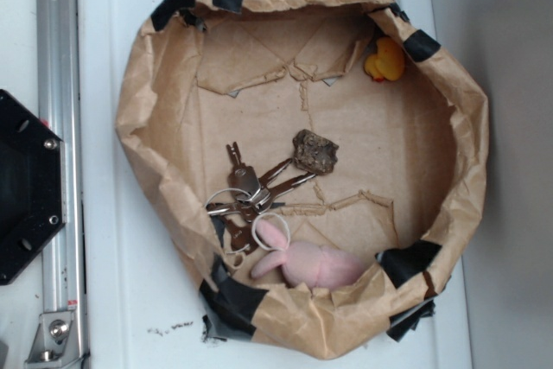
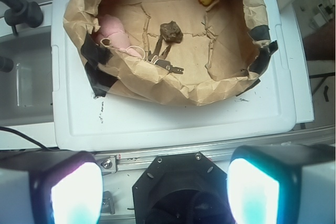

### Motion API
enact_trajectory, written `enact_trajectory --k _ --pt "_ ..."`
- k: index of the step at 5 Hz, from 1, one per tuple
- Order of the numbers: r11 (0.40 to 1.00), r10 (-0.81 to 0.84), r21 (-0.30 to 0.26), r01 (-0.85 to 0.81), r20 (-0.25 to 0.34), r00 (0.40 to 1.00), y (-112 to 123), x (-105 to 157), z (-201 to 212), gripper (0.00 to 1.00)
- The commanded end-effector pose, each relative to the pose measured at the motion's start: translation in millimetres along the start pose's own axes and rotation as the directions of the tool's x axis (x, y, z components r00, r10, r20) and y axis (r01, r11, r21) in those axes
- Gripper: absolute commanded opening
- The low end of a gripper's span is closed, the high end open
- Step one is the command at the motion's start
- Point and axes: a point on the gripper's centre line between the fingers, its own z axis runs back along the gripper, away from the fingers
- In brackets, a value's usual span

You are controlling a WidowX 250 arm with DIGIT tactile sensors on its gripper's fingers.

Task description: Grab the rock.

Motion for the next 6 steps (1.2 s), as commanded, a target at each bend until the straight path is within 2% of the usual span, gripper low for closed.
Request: enact_trajectory --k 1,2,3,4,5,6 --pt "1.0 0.0 0.0 0.0 0.0 1.0 0 0 0 1.0" --pt "0.979 0.2 0.043 -0.198 -0.051 0.979 12 45 -50 1.0" --pt "0.951 0.31 -0.004 -0.31 -0.04 0.95 19 90 -94 1.0" --pt "0.921 0.389 -0.027 -0.389 0.01 0.921 25 133 -137 1.0" --pt "0.912 0.409 -0.005 -0.41 -0.046 0.911 27 142 -184 1.0" --pt "0.915 0.402 -0.006 -0.404 -0.075 0.912 21 147 -211 1.0"
